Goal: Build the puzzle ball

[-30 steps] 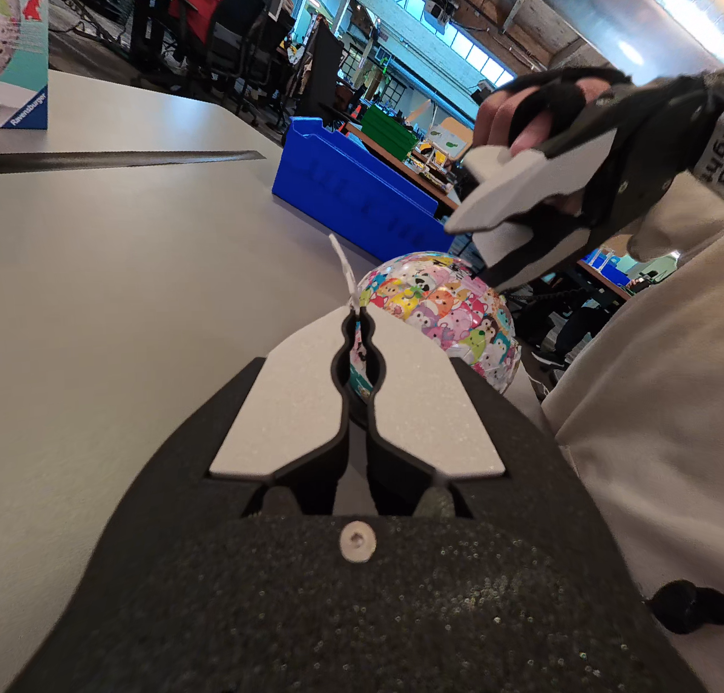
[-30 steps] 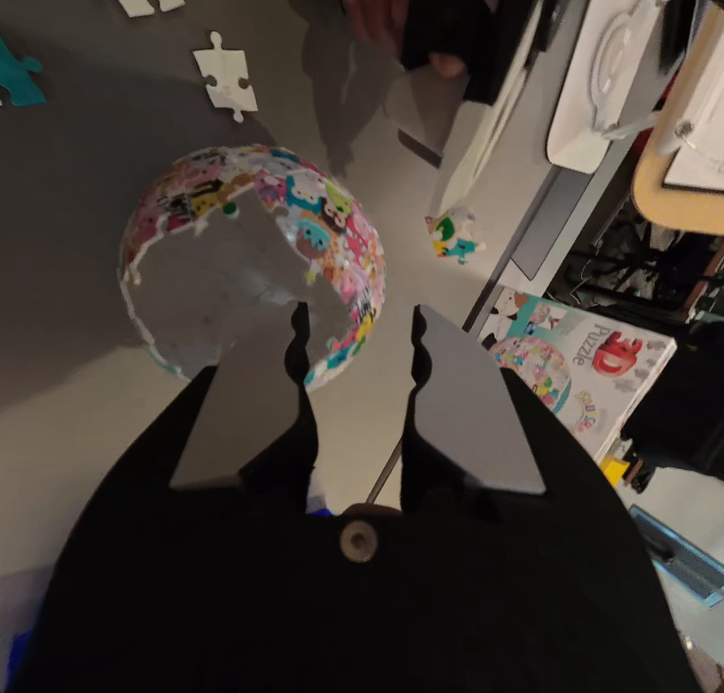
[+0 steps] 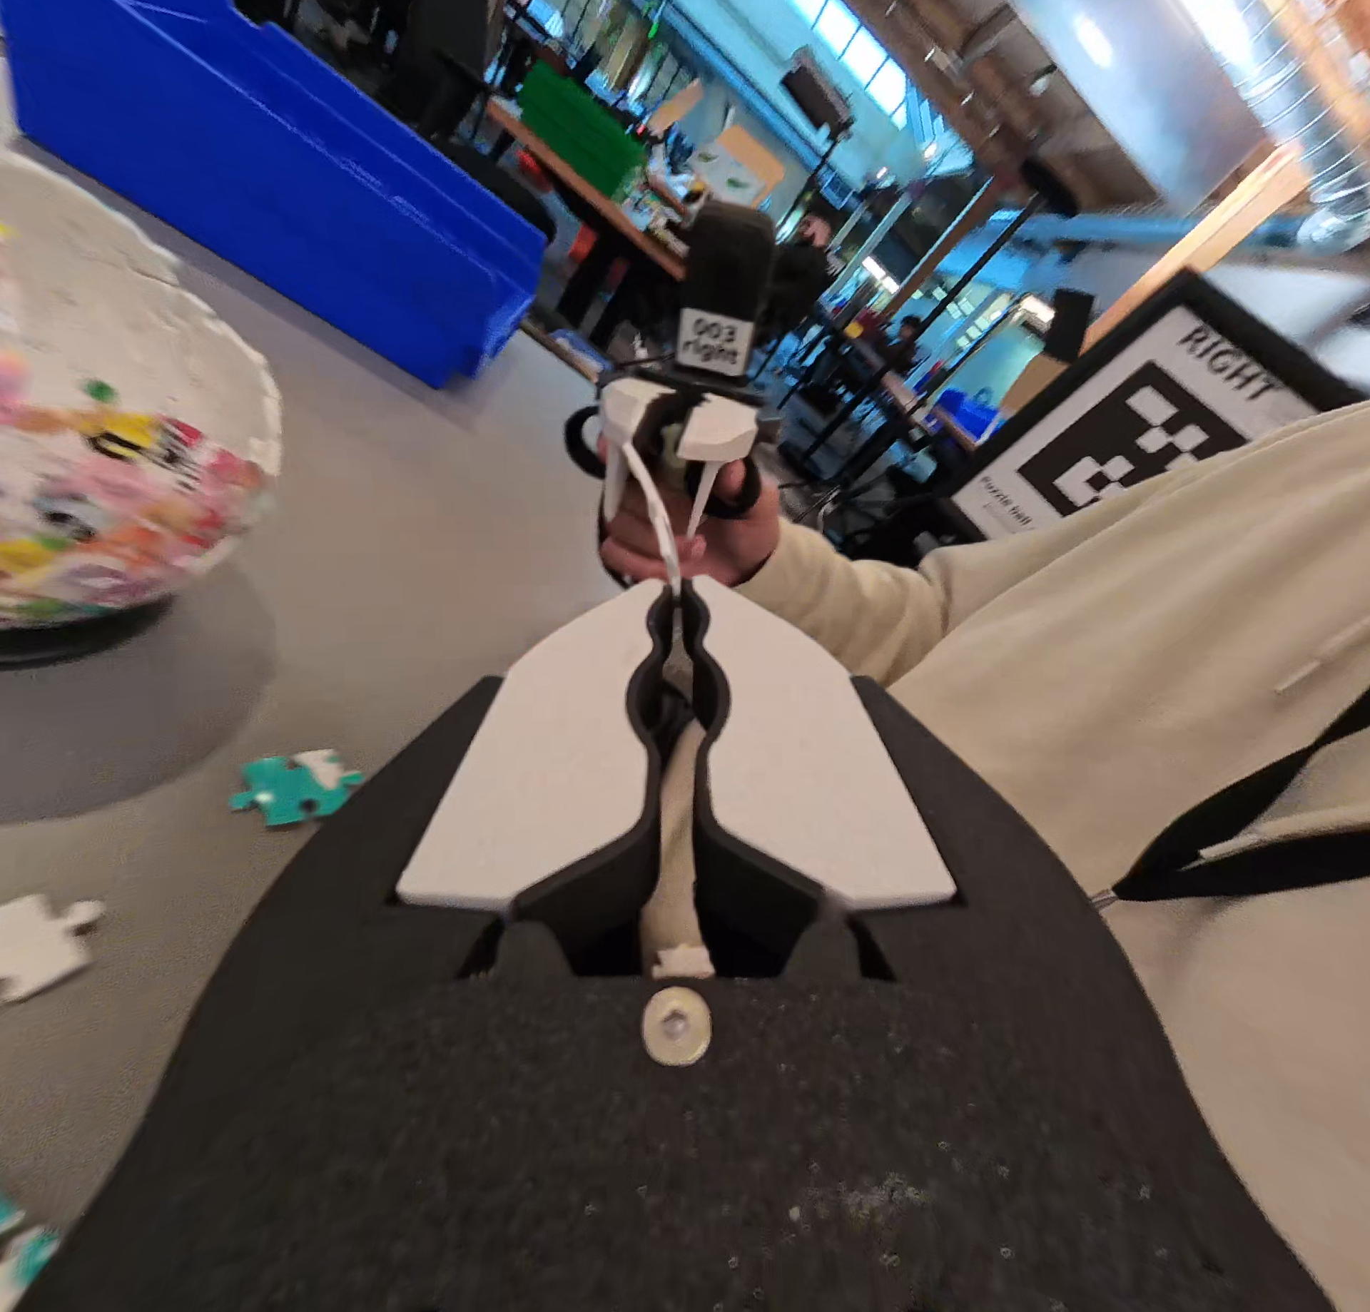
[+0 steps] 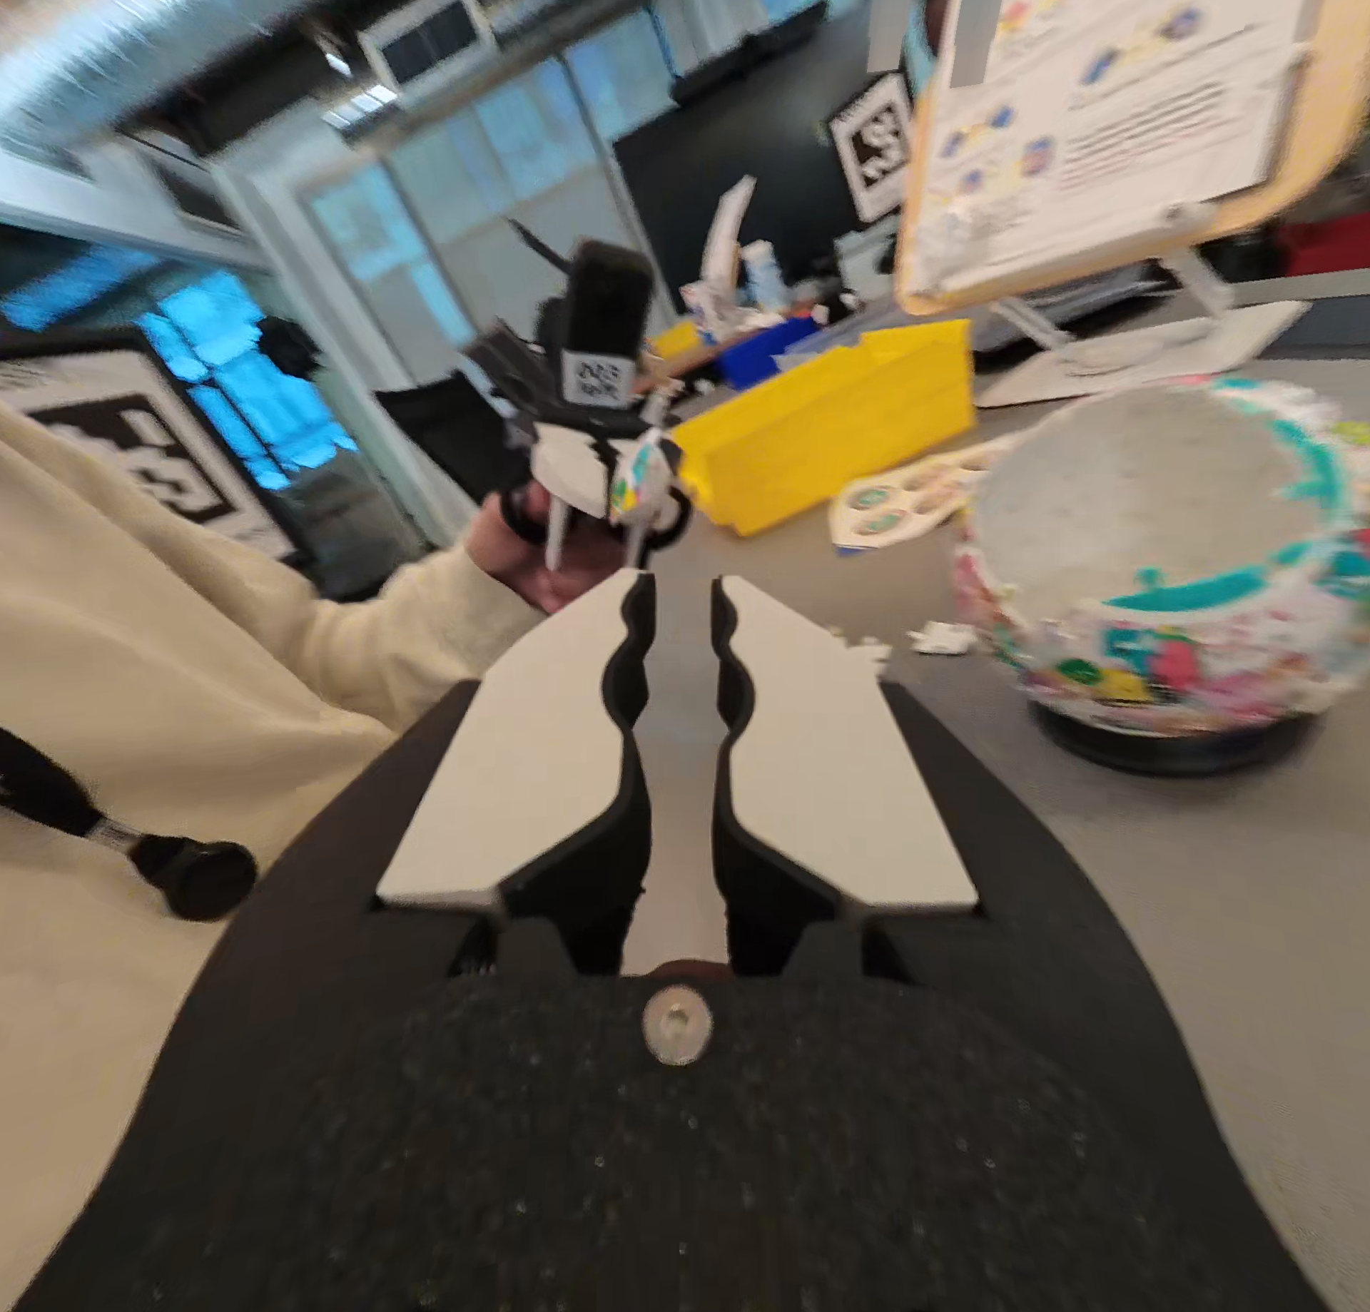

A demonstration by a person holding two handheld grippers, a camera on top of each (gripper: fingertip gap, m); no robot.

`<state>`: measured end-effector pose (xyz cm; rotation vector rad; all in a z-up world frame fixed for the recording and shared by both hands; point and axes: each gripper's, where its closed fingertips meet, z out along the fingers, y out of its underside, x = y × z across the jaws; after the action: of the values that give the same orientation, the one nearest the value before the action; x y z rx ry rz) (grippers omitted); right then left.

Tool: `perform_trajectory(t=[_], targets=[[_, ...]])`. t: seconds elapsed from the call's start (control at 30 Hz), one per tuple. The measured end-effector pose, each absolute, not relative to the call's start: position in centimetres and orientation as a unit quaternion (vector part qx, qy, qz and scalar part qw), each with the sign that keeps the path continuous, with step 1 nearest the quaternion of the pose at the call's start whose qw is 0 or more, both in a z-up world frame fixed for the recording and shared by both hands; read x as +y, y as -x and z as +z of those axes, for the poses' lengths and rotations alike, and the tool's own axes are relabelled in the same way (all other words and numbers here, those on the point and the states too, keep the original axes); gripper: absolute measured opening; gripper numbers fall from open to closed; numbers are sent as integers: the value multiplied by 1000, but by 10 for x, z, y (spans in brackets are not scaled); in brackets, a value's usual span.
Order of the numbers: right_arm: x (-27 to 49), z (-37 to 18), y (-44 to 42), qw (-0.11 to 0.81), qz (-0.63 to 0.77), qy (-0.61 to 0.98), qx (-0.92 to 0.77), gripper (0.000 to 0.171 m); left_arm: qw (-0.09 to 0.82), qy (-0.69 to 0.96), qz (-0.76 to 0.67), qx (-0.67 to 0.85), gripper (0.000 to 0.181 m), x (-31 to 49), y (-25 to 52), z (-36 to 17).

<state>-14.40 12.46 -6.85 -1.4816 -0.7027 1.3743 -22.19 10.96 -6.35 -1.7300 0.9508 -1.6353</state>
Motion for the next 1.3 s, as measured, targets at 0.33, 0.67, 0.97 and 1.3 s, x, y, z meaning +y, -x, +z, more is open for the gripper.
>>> perform_trajectory(t=[0.33,0.67,0.97,1.3], targets=[[72,-71,207,388,672,558,-295,12,269,638,-627,358,1,65,219,-96],[69,-91,210,358,651,579,-335,3,212,637,-620,407,1,48,216,-114],[51,-101,216,338,628,583,-390,0,225,633,-642,370,1,55,219,-104],[73,-98,200,398,605,602,-336,5,226,614,-672,348,1,63,221,-94]])
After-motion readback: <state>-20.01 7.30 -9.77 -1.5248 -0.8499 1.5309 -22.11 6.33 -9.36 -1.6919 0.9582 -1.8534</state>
